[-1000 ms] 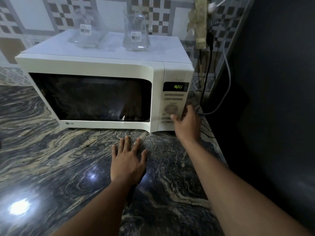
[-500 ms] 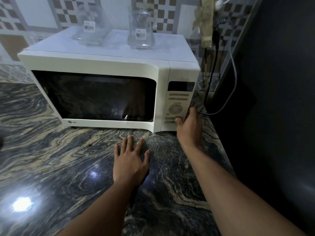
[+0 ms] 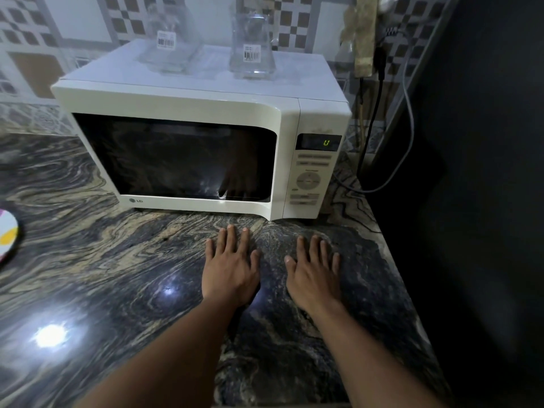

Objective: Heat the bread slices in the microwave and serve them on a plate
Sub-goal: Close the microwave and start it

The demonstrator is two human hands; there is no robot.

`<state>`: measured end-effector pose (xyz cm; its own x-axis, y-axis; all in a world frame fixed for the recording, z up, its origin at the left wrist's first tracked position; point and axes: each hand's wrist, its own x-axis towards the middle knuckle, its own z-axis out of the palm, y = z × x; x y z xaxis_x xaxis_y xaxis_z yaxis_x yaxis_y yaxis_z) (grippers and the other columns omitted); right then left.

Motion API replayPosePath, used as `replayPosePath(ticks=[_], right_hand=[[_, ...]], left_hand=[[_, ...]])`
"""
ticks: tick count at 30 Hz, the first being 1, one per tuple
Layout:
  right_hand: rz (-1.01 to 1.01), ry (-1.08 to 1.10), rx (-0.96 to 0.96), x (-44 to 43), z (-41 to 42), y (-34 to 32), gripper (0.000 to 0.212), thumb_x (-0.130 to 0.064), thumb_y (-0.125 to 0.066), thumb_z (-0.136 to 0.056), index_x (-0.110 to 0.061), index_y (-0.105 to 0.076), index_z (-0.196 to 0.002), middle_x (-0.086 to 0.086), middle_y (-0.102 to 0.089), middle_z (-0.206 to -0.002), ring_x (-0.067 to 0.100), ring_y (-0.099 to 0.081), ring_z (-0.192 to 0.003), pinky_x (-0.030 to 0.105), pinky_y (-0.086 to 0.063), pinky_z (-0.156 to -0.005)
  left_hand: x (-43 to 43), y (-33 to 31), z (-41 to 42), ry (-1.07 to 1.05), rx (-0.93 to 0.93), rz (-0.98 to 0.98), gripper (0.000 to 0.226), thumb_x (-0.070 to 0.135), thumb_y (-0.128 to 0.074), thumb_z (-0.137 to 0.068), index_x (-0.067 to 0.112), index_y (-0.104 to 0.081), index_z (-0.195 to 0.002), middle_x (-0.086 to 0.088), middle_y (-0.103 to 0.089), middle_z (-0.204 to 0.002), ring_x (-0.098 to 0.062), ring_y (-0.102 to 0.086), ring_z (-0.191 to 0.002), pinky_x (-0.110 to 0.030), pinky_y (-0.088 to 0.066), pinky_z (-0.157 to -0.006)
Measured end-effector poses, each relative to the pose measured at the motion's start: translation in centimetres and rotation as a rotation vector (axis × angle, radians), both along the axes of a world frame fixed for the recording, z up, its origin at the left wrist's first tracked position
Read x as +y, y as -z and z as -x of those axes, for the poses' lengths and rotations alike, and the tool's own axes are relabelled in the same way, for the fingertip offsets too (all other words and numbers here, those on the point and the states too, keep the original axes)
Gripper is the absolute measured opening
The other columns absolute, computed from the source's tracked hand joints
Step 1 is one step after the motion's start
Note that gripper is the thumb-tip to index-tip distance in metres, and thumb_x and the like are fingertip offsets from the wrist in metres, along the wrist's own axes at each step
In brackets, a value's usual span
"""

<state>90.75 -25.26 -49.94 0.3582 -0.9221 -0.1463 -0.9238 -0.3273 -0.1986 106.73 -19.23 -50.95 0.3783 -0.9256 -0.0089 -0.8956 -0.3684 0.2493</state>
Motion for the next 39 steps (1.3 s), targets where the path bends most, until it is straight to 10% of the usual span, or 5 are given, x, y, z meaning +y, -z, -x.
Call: replayPosePath(ticks=[39], right_hand=[[0.092,-0.011,0.016,0.4,0.5,0.7,0.066,-0.056,-0.009,-0.102,-0.026,0.002,-0.160,0.009,0.005,-0.167,0.025,0.010,-0.153,0.052,0.008,-0.121]], left_hand=[[1.2,0.0,0.7,0.011,-0.044,-0.054,0.069,0.061,-0.003,-0.100,0.029,0.007,-0.160,-0.006,0.010,-0.168,-0.022,0.017,-0.153,-0.050,0.008,-0.124]])
